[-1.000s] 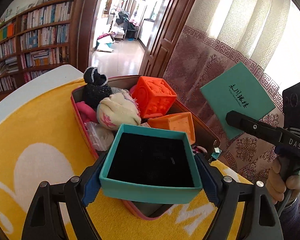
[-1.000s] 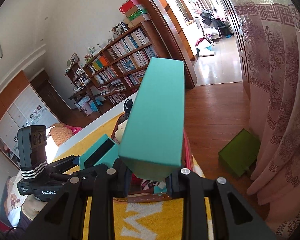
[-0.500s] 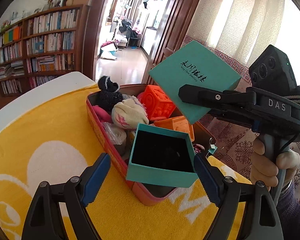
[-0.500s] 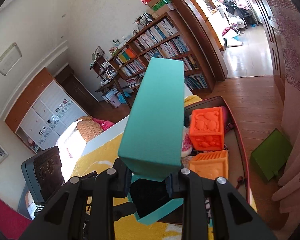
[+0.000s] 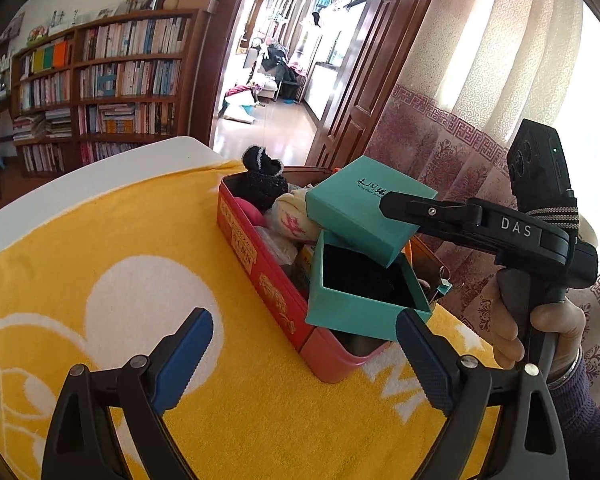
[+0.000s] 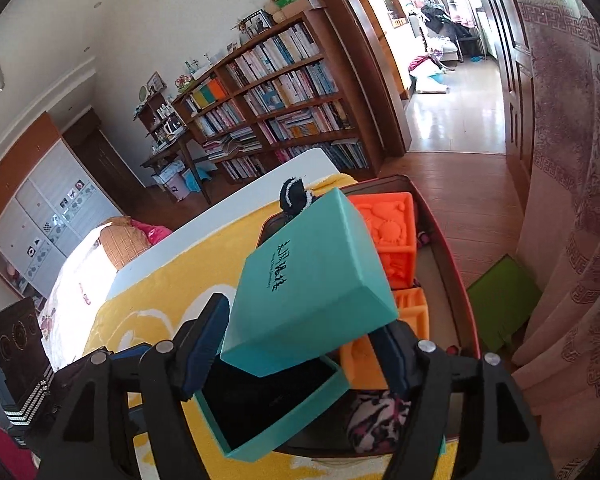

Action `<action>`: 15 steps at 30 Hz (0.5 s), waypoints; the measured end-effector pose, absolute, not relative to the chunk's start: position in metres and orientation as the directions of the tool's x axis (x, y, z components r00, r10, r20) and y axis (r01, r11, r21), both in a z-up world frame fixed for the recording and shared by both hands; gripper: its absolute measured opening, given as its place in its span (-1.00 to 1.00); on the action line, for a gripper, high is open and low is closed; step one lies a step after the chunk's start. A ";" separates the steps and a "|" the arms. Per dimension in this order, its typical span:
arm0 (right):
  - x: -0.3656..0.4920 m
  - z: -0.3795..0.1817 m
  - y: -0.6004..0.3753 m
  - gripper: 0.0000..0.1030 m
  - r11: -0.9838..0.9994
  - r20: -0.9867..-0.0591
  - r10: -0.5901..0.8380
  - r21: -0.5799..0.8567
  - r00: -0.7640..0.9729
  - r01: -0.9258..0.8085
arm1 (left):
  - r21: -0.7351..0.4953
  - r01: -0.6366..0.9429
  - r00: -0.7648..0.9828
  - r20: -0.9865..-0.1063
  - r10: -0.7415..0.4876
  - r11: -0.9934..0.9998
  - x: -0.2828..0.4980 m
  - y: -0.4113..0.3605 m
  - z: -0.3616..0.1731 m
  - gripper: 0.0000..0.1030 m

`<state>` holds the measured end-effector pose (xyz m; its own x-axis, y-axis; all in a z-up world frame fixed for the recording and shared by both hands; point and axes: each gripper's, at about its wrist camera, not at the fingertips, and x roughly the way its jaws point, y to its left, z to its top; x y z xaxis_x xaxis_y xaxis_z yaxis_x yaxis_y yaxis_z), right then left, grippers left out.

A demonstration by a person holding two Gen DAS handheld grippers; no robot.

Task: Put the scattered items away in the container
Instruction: 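Set the teal box and lid onto the tin contents and open both tools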

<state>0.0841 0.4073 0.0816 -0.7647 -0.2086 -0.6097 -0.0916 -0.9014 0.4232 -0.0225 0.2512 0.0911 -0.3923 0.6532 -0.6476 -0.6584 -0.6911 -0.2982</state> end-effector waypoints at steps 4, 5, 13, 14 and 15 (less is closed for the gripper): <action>0.093 0.088 0.414 0.50 -0.907 -0.597 -0.169 0.405 -0.784 -0.113 | -0.294 -0.659 -0.409 -0.633 0.657 -0.693 -0.018 0.254 0.094 0.98; 0.097 0.089 0.417 0.51 -0.908 -0.597 -0.149 0.398 -0.788 -0.130 | -0.289 -0.658 -0.416 -0.630 0.656 -0.695 -0.016 0.254 0.095 0.98; 0.102 0.091 0.419 0.51 -0.927 -0.611 -0.057 0.326 -0.790 -0.185 | -0.236 -0.661 -0.471 -0.608 0.639 -0.713 -0.002 0.264 0.099 0.98; 0.097 0.087 0.415 0.51 -0.938 -0.631 -0.040 0.291 -0.775 -0.189 | -0.236 -0.664 -0.469 -0.608 0.641 -0.710 0.000 0.266 0.098 0.98; 0.095 0.085 0.412 0.53 -0.947 -0.630 -0.028 0.265 -0.776 -0.181 | -0.236 -0.667 -0.465 -0.609 0.642 -0.707 0.001 0.267 0.098 0.98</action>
